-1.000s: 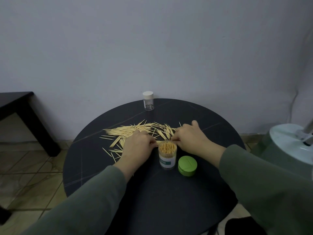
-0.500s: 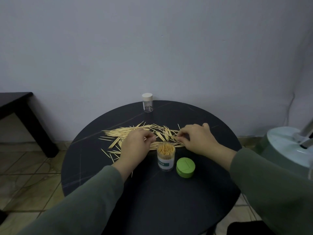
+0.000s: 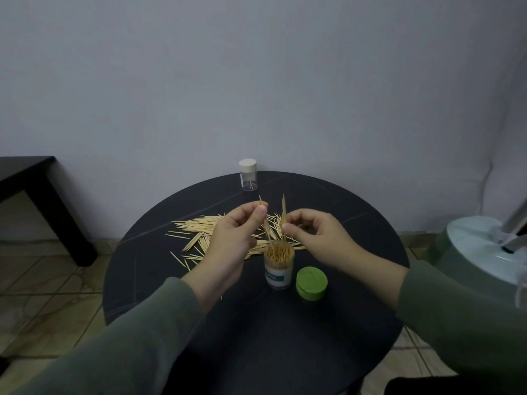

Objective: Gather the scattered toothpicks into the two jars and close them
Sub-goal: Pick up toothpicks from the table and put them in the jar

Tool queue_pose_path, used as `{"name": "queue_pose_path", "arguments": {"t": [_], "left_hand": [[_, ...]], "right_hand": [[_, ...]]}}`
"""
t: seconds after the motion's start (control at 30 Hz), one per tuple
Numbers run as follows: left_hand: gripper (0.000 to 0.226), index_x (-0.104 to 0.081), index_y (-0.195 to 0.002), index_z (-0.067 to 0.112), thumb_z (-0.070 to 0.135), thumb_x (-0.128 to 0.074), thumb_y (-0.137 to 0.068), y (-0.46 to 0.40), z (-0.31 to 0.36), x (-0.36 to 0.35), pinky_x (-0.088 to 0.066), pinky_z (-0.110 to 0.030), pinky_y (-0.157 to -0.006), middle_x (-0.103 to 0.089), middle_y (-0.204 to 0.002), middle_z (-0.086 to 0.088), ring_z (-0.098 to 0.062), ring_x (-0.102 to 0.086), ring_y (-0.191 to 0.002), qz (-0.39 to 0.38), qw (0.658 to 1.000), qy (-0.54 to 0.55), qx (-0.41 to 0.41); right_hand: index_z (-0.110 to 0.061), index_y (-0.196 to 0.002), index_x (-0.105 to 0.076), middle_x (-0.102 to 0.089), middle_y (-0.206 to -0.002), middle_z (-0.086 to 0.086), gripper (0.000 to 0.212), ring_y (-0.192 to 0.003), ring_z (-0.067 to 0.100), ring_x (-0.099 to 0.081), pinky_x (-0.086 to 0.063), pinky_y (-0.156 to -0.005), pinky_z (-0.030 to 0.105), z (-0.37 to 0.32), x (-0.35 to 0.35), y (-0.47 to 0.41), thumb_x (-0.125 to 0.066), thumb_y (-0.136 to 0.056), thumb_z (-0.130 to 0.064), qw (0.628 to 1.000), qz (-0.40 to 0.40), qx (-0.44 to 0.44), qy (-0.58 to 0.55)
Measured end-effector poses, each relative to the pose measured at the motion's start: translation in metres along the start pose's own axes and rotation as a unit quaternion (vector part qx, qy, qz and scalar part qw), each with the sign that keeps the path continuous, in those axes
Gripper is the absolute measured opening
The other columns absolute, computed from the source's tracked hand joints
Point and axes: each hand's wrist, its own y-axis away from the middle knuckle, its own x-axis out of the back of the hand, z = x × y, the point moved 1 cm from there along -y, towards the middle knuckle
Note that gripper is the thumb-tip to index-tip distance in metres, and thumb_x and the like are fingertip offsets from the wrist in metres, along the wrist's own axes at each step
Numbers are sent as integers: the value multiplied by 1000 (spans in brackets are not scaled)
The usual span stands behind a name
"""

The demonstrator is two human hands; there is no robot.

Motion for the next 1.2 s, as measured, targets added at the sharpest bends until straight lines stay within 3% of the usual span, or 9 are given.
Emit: {"name": "queue_pose_path", "arguments": {"t": [0.2,0.37,0.47,0.63,0.8,0.9,1.03,1.1,1.2], "left_hand": [[11,-69,-98,15,14,-60,-91,1,-14,-4,-45,-8,-58,-69,-80,12,6,-61,-74,-28,999,-23,24],[11,-71,-96,16,12,-65,-87,1,-22,-2,-52,-25,-74,-71,-88,1,-11,-63,-87,-64,996,-45,33],[20,-69,-99,23,8,-67,-86,-2,-21,5,-53,-30,-82,-68,-85,-2,-16,-62,-87,-71,990,-116,-43],[29,-68,-105,32,10,-70,-86,-4,-19,15,-47,-21,-74,-64,-76,16,0,-59,-78,-94,943,-262,-183],[16,-72,-95,36,42,-67,-81,-5,-17,18,-43,-24,-84,-70,-93,17,-6,-60,-93,-100,863,-382,-314],[23,-75,-97,34,46,-62,-82,-7,-16,21,-43,-29,-91,-69,-106,21,-6,-58,-102,-118,858,-398,-303],[24,-70,-106,43,46,-57,-86,-5,-12,27,-45,-33,-94,-58,-130,22,-9,-52,-113,-150,846,-430,-276],[21,-68,-102,50,46,-58,-85,-4,-10,26,-42,-33,-97,-52,-138,19,-8,-48,-120,-149,859,-424,-247],[22,-71,-104,43,44,-59,-86,-3,-11,24,-47,-33,-97,-61,-127,18,1,-53,-118,-161,873,-399,-231]], "right_hand": [[-32,-85,-71,-69,-90,-9,7,-86,2,-62,-50,-79,22,7,1,5,-71,-85,-26,998,-37,-1,44],[-51,-70,-66,-58,-102,-23,7,-112,4,-49,-37,-103,50,12,0,3,-73,-70,-53,992,-21,-20,119],[-57,-74,-63,-57,-102,-27,11,-111,6,-51,-35,-103,56,13,3,3,-66,-65,-63,990,-28,-9,135],[-58,-95,-55,-57,-100,-28,26,-94,2,-52,-39,-98,52,12,8,5,-70,-74,-56,986,-61,13,153],[-54,-117,-49,-54,-102,-31,57,-94,-1,-49,-39,-101,46,8,10,8,-73,-66,-63,976,-105,-7,191],[-44,-131,-50,-53,-108,-31,72,-101,0,-49,-37,-105,42,6,7,10,-76,-66,-61,968,-125,-25,216],[-32,-132,-56,-59,-128,-14,72,-116,8,-52,-35,-109,43,7,2,11,-77,-68,-57,967,-126,-42,216],[-31,-130,-58,-61,-125,-14,70,-114,8,-54,-36,-108,42,7,2,10,-78,-67,-56,968,-126,-50,210],[-34,-124,-61,-62,-113,-20,67,-108,4,-53,-38,-106,43,6,2,8,-77,-65,-60,968,-131,-48,209]]}}
